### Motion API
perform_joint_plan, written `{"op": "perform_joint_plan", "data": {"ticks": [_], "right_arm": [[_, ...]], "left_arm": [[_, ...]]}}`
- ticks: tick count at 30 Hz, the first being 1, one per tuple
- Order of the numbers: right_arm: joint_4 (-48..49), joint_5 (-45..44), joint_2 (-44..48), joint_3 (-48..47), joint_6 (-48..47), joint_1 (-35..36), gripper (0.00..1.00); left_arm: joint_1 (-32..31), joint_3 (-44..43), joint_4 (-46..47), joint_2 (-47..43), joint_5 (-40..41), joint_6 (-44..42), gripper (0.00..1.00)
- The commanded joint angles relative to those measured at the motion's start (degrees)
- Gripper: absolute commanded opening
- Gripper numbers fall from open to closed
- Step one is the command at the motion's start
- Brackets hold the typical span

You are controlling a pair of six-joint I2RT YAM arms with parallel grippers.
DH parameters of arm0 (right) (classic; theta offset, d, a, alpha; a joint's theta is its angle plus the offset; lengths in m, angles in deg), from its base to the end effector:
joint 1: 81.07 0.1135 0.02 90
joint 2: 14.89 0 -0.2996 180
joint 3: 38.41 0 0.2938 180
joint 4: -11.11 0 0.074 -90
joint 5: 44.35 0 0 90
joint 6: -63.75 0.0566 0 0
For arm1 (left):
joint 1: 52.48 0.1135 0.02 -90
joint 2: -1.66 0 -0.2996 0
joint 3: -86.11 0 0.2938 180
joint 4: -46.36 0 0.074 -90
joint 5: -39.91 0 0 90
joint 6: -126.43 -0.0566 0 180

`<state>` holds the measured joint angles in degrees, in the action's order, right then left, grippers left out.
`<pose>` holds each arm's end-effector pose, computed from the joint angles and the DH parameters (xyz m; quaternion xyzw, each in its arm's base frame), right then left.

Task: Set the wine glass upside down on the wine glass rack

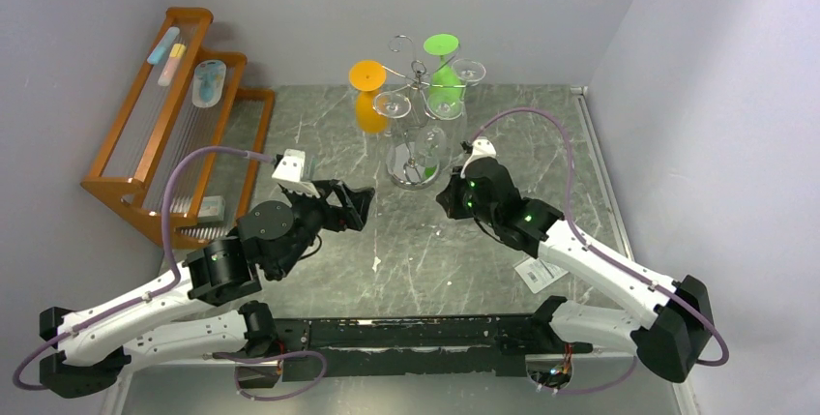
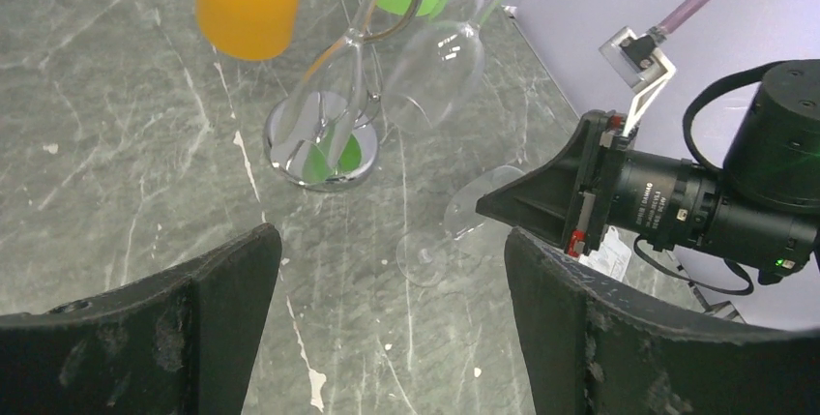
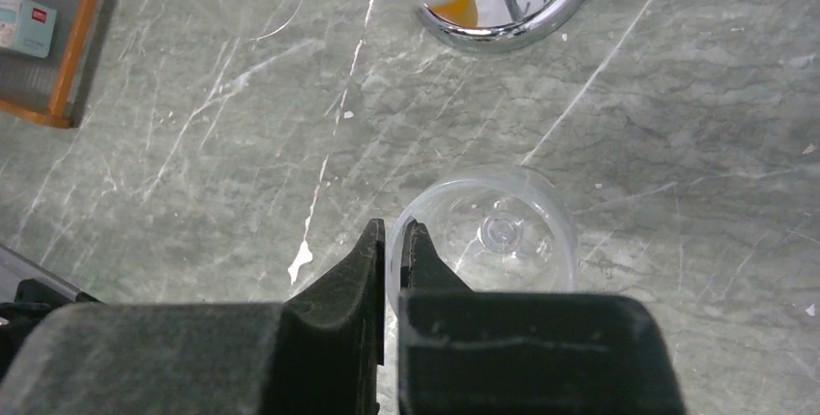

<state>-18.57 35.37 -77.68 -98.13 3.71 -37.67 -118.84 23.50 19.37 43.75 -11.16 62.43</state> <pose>0.2143 0.1888 0.2941 -0.0597 0.8733 0.2220 0.4296 0.1088 -0.1599 0.4040 0.0343 0.7367 -0.2810 0.6142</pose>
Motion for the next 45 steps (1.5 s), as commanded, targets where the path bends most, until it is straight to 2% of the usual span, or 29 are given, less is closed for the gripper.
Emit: {"op": "perform_joint_plan", "data": {"ticks": [1, 5, 11, 16, 21, 26, 31, 33, 36, 37, 43, 44, 45], "right_arm": [[-2.44, -0.68, 1.14, -0.4, -1.0, 0.87, 0.0], [-0.93, 2.23, 3.36, 0.4, -1.15, 1.05, 0.0], [5.86, 7.37, 7.7, 3.82, -1.46, 1.51, 0.0], [15.76, 10.02, 11.18, 8.35, -0.57, 2.65, 0.0], [27.46, 12.43, 13.3, 12.41, -0.03, 4.9, 0.0], [39.02, 11.08, 14.5, 15.37, -0.86, 8.76, 0.0], [46.33, 10.46, 13.96, 16.85, -3.16, 12.57, 0.0], [48.25, 10.46, 13.75, 17.24, -4.3, 14.18, 0.0], [50.3, 11.92, 13.44, 17.55, -5.22, 15.73, 0.0], [50.74, 12.74, 13.21, 17.5, -5.46, 16.03, 0.0], [53.2, 14.53, 11.72, 17.21, -5.8, 18.08, 0.0], [53.6, 14.7, 11.54, 17.16, -5.91, 18.35, 0.0], [53.99, 15.02, 11.2, 17.02, -5.95, 18.58, 0.0]], "left_arm": [[0.01, -0.55, -3.14, 0.91, 3.43, 7.52, 0.91], [0.02, -0.43, -7.79, 2.21, 5.3, 17.14, 0.94], [0.01, 0.99, -15.49, 2.12, 5.9, 37.25, 0.96], [0.01, 6.23, -17.13, -1.15, 5.09, 53.81, 0.97], [0.01, 10.7, -13.76, -3.79, 2.08, 62.84, 0.97], [0.01, 12.84, -17.75, -4.74, 3.25, 74.27, 0.97], [0.01, 15.32, -17.26, -6.12, 4.55, 80.47, 0.9], [0.01, 15.31, -17.83, -6.08, 5.37, 81.88, 0.83], [0.01, 13.92, -21.32, -5.56, 7.49, 84.55, 0.64], [0.01, 13.28, -22.4, -5.45, 8.4, 85.35, 0.62], [0.01, 10.7, -25.47, -4.38, 10.8, 87.39, 0.64], [0.01, 10.5, -25.75, -4.12, 10.85, 87.94, 0.64], [0.01, 10.53, -25.66, -3.96, 11.07, 87.94, 0.57]]}}
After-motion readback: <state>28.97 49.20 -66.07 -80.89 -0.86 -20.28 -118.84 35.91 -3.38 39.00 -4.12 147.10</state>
